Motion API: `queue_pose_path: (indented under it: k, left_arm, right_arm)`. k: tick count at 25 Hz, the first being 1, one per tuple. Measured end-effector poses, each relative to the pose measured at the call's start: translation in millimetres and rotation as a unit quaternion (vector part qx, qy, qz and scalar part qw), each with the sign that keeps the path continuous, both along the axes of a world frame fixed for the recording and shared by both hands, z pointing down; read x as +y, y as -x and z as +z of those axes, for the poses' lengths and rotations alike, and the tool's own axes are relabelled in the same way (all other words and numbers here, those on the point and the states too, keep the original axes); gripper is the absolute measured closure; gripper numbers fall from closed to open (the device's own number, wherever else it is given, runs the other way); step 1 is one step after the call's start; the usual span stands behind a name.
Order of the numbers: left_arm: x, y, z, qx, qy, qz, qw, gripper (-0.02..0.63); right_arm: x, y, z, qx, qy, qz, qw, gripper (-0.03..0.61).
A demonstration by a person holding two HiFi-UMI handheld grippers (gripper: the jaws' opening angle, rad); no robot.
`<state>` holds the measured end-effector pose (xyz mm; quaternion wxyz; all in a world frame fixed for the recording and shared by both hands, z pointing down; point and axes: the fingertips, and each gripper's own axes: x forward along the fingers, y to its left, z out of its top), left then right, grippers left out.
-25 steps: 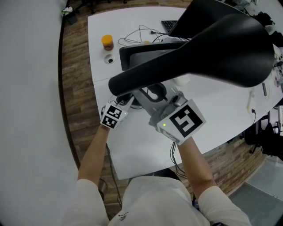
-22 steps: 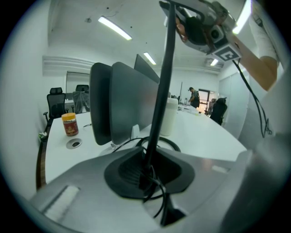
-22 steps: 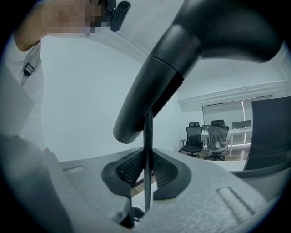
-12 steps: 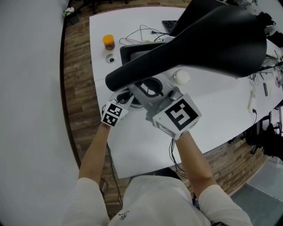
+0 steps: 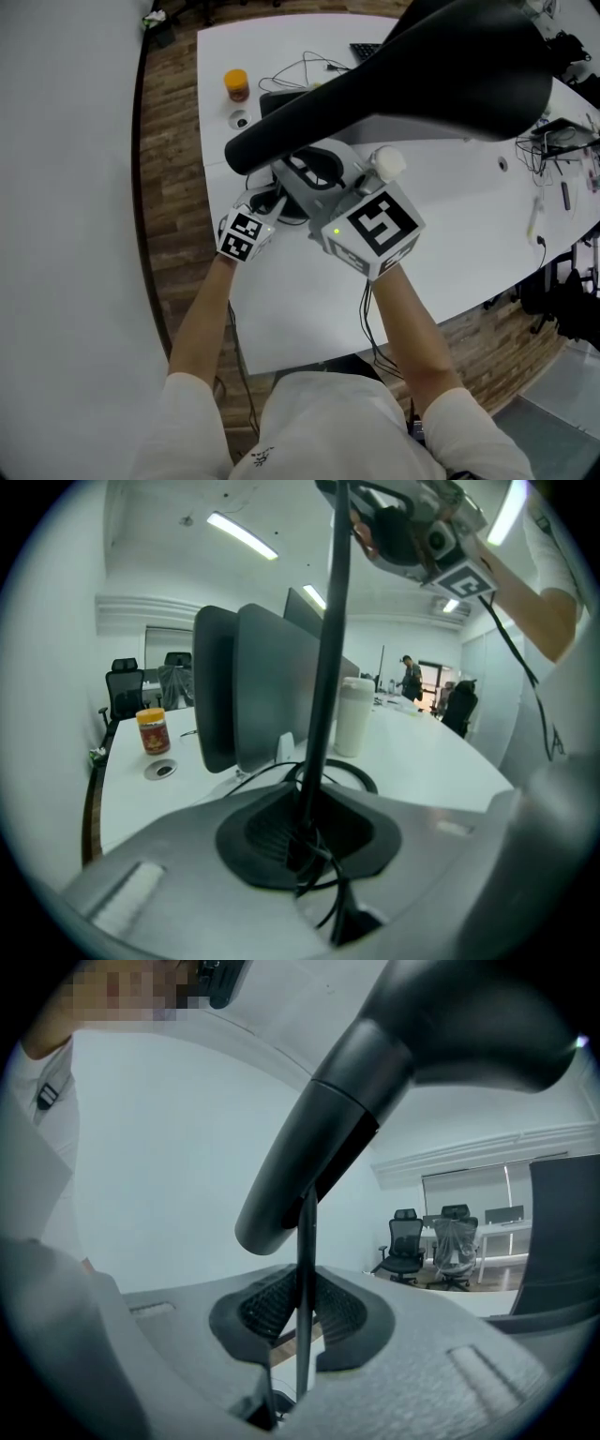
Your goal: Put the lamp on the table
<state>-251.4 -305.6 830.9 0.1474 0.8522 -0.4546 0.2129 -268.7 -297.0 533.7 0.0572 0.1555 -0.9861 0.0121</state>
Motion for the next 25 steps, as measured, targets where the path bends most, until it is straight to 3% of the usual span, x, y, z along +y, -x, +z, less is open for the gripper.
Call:
queue_pose_path:
  k: [15,17,18,25]
  left_arm:
    - [1,6,-2,-0.001,0.009,-0.034,0.9994,0.547]
    - [3,7,-3,0.004,0.012,-0.044,0.999,0.516]
    - [6,7,-3,0.003,0.015,-0.046,0.9988,0.49]
    - [32,22,-28,0.009,0.004,-0.099,0.995,0.471]
  right_arm:
    - [-5,2,2,0.004,-0.001,-0.013,1.0,0.526]
    - [-5,-1,7,0.015,-0.004,-0.01,1.0,0.487]
    - [-5,-3,11,0.019,-0.003,-0.01,1.0,0.429]
    - [11,-32,12,0.017,0.008,-0.005,1.0,0.425]
